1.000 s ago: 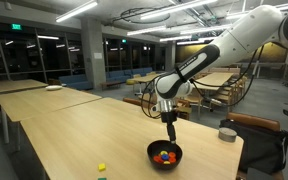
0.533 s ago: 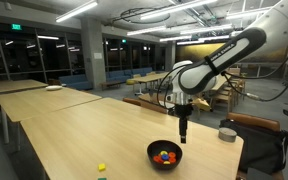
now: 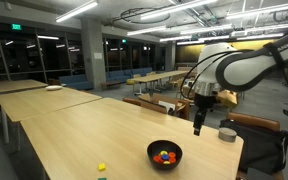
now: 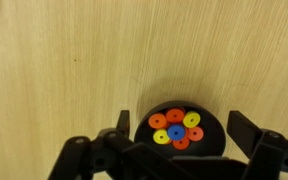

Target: Pick up the tokens from the table and put them in the black bowl.

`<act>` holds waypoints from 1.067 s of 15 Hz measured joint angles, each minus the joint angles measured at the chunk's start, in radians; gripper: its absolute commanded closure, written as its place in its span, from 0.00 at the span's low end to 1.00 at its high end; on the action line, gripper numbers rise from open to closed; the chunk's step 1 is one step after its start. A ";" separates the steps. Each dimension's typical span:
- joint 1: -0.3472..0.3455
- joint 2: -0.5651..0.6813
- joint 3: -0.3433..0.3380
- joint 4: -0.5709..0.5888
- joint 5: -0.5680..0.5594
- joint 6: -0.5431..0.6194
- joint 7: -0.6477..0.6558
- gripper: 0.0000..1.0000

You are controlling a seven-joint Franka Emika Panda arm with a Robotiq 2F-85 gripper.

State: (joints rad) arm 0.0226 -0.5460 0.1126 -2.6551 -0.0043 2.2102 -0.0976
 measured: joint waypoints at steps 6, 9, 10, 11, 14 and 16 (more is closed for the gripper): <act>-0.001 -0.301 -0.015 -0.042 -0.028 -0.221 0.098 0.00; 0.022 -0.370 -0.054 -0.039 -0.021 -0.326 0.057 0.00; 0.032 -0.379 -0.068 -0.038 -0.019 -0.345 0.041 0.00; 0.041 -0.381 -0.081 -0.037 -0.017 -0.356 0.027 0.00; 0.059 -0.378 -0.105 -0.037 -0.010 -0.374 -0.007 0.00; 0.063 -0.376 -0.115 -0.038 -0.009 -0.381 -0.018 0.00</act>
State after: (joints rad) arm 0.0859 -0.9221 -0.0026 -2.6931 -0.0136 1.8293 -0.1156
